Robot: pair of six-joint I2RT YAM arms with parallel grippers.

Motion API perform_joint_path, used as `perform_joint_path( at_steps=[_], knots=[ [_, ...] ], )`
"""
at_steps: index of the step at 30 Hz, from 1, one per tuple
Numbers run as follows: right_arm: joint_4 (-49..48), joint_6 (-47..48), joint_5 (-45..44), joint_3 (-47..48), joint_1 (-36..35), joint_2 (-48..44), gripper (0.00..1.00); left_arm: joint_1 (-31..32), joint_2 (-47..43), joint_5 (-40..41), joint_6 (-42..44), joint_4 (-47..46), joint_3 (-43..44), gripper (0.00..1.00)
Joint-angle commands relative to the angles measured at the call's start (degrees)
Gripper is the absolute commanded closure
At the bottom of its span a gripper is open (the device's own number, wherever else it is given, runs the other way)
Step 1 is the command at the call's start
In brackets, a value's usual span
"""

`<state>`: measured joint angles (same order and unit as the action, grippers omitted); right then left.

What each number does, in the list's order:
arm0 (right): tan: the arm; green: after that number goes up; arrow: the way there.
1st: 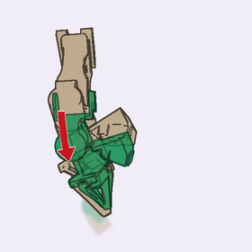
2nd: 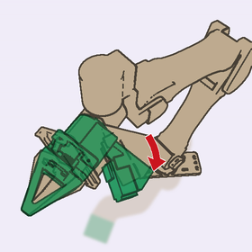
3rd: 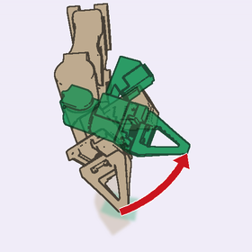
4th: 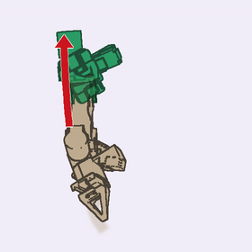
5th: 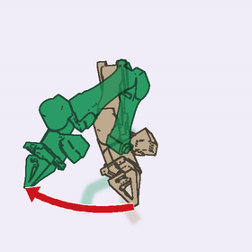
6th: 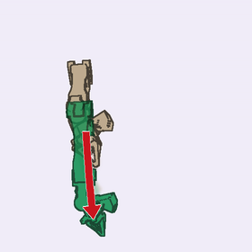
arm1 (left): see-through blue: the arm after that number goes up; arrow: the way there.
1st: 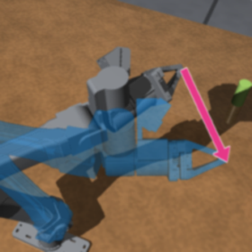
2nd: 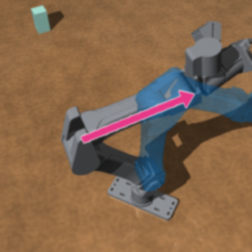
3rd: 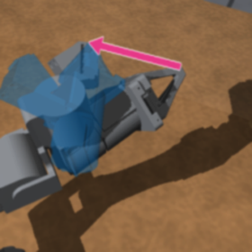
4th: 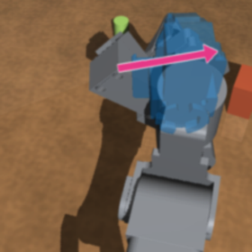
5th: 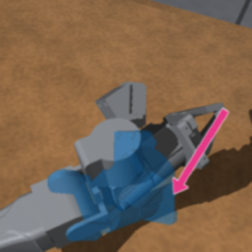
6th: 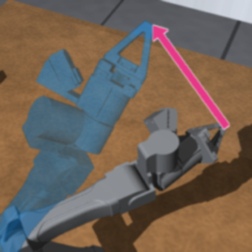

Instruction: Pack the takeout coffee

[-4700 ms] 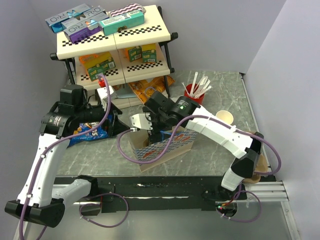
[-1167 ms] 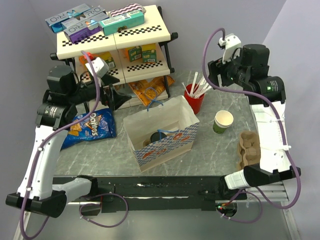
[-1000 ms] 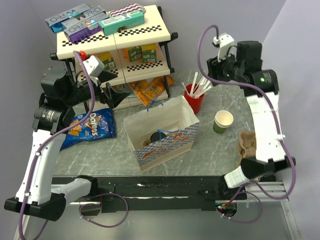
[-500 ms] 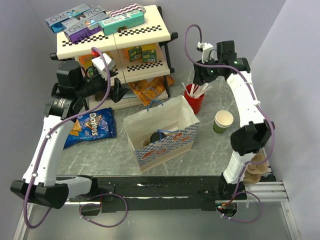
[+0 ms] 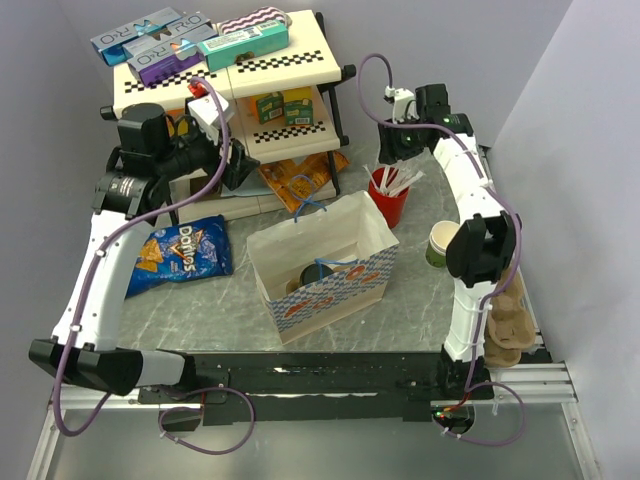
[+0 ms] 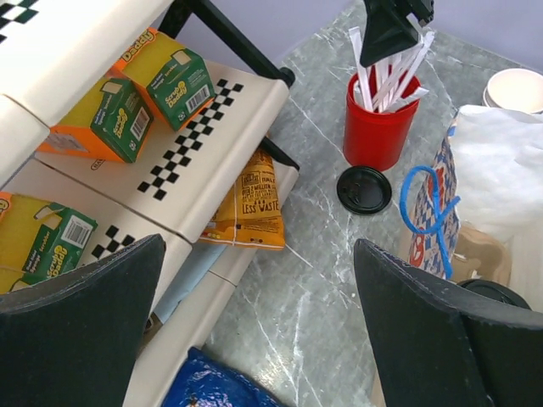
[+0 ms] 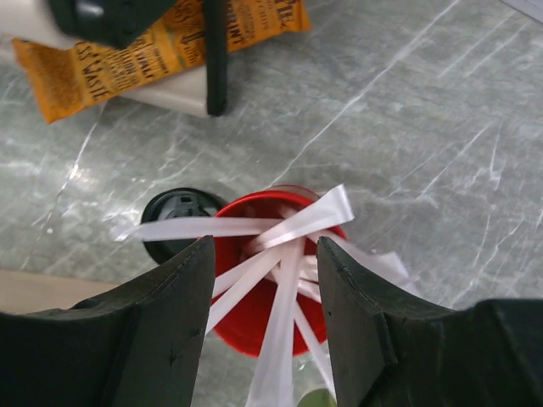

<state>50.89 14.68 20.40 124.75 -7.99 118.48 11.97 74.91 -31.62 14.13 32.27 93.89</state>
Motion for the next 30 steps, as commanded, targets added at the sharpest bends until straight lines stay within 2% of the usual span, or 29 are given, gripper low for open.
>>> perform_joint_path(
  at_steps=[1,9,11,16,20,25,30],
  knots=[
    [-2.82,-1.32,-2.47,3.31,0.25,1.58,0.42,-0.19,1.63,0.5,0.64,0.77,3.5,0.01],
    [-4.22,-1.85,-2.21,5.15,0.25,5.27,0.41,-0.19,1.9,0.85,0.37,0.16,2.71,0.01],
    [-5.01,-1.58,-1.6,4.89,0.25,5.45,0.44,-0.19,1.9,1.03,0.28,0.16,2.62,0.01],
    [-5.98,-1.05,0.86,4.45,0.25,5.01,0.71,-0.19,1.9,1.03,0.64,0.86,3.06,0.0],
    [-5.81,-0.53,1.57,3.92,0.25,2.21,0.76,-0.19,1.64,0.94,0.99,1.21,2.97,0.01],
    [-7.3,0.0,2.62,0.15,0.17,-2.36,1.0,-0.19,1.46,0.33,0.64,0.51,1.92,0.01],
    [-7.13,0.09,3.41,0.67,0.08,-7.02,1.0,-0.19,1.55,-0.46,0.37,-0.28,0.51,0.01]
  ],
)
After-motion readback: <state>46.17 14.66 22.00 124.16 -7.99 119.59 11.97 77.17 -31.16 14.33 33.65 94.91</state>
